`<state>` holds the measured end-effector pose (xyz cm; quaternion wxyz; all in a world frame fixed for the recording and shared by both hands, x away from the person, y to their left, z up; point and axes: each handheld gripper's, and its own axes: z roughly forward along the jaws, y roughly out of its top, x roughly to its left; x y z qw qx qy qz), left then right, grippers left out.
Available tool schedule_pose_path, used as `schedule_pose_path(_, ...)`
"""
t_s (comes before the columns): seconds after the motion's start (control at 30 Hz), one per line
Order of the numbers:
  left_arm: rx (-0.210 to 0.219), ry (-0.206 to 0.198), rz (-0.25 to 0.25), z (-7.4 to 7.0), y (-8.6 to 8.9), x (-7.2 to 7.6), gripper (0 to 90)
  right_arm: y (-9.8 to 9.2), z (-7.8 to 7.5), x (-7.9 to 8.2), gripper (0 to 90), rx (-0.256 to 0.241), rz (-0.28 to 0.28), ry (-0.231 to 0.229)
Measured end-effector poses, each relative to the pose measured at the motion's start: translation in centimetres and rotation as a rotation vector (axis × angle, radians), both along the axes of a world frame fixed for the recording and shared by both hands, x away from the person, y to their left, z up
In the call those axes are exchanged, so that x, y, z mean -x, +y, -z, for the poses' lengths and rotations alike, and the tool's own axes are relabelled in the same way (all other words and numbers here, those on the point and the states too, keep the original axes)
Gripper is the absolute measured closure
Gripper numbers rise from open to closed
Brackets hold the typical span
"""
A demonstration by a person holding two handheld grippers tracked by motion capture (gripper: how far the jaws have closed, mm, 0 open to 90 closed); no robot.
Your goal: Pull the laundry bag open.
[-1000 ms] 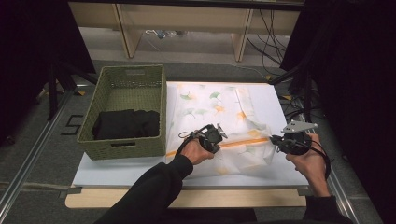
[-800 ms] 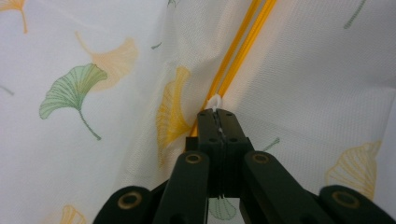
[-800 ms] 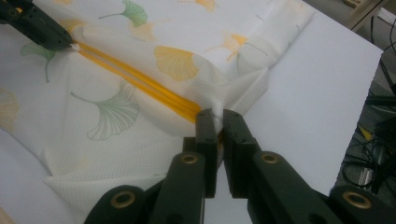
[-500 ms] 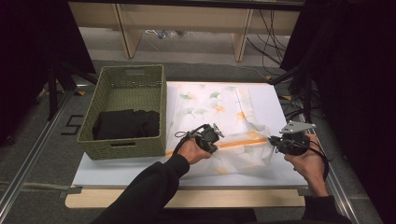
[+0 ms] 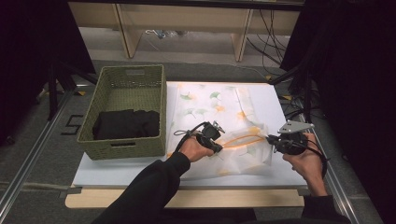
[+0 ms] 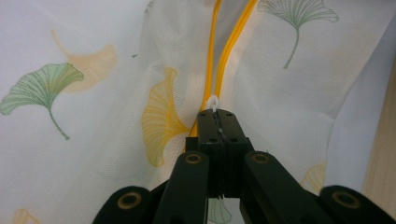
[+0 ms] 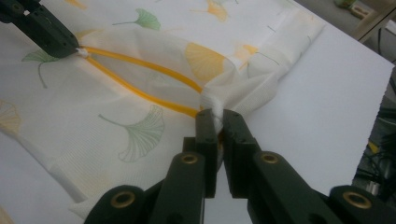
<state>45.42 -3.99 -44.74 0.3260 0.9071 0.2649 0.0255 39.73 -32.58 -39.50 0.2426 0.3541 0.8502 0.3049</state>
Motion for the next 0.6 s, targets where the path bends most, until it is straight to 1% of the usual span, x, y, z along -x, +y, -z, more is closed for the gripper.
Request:
schedule_pose_path(0.03, 0.007, 0.015, -0.02, 0.2, 0.4, -0.3, 89.7, -0.2, 0.0, 0.0, 86.6, 0.012, 0.006, -0.001)
schedule_pose_path(0.07, 0.032, 0.033, -0.04, 0.2, 0.6, -0.4, 89.7, -0.4, 0.1, -0.2, 86.6, 0.02, 0.0, -0.018)
schedule_pose_path(0.1, 0.032, 0.033, -0.04, 0.2, 0.6, -0.4, 89.7, -0.4, 0.1, -0.2, 86.6, 0.02, 0.0, -0.018)
schedule_pose_path(0.13, 0.04, 0.036, -0.044, 0.1, 0.8, -0.5, 89.7, -0.5, 0.2, -0.2, 86.6, 0.026, 0.012, -0.009)
schedule_pose_path(0.17, 0.075, 0.05, -0.065, -0.2, 0.9, -0.7, 89.6, -0.7, 0.4, -0.2, 86.6, 0.016, 0.023, 0.001)
schedule_pose_path(0.2, 0.075, 0.05, -0.065, -0.2, 0.9, -0.7, 89.5, -0.7, 0.4, -0.2, 86.6, 0.016, 0.023, 0.001)
schedule_pose_path(0.27, 0.062, 0.063, -0.051, -0.3, 1.2, -0.9, 89.5, -0.6, 0.4, -0.2, 86.6, 0.019, 0.015, 0.001)
schedule_pose_path(0.3, 0.074, 0.067, -0.07, -0.1, 1.0, -0.8, 89.5, -0.5, 0.4, -0.2, 86.6, 0.022, 0.01, -0.008)
schedule_pose_path(0.33, 0.045, 0.074, -0.05, 0.0, 1.1, -1.0, 89.5, -0.4, 0.3, -0.2, 86.5, 0.021, 0.005, -0.006)
schedule_pose_path(0.37, 0.019, 0.064, -0.039, 0.3, 0.9, -0.9, 89.4, -0.2, 0.2, -0.2, 86.5, 0.02, -0.008, -0.012)
schedule_pose_path(0.4, 0.019, 0.064, -0.039, 0.3, 0.9, -0.9, 89.4, -0.2, 0.2, -0.2, 86.5, 0.02, -0.008, -0.012)
schedule_pose_path(0.43, -0.002, 0.061, -0.026, 0.4, 0.6, -0.8, 89.3, -0.2, 0.2, -0.2, 86.5, 0.02, -0.014, -0.012)
schedule_pose_path(0.47, -0.002, 0.061, -0.026, 0.4, 0.6, -0.8, 89.1, -0.2, 0.2, -0.2, 86.5, 0.02, -0.014, -0.012)
schedule_pose_path(0.5, -0.002, 0.08, -0.024, 0.4, 0.5, -0.7, 89.1, -0.2, 0.2, -0.2, 86.5, 0.017, -0.009, -0.008)
schedule_pose_path(0.53, -0.017, 0.063, -0.019, 0.5, 0.4, -0.7, 89.0, -0.1, 0.3, -0.2, 86.5, 0.012, 0.0, -0.007)
schedule_pose_path(0.6, -0.032, 0.066, -0.011, 0.7, 0.5, -0.6, 89.0, -0.1, 0.3, -0.2, 86.5, 0.013, -0.002, -0.01)
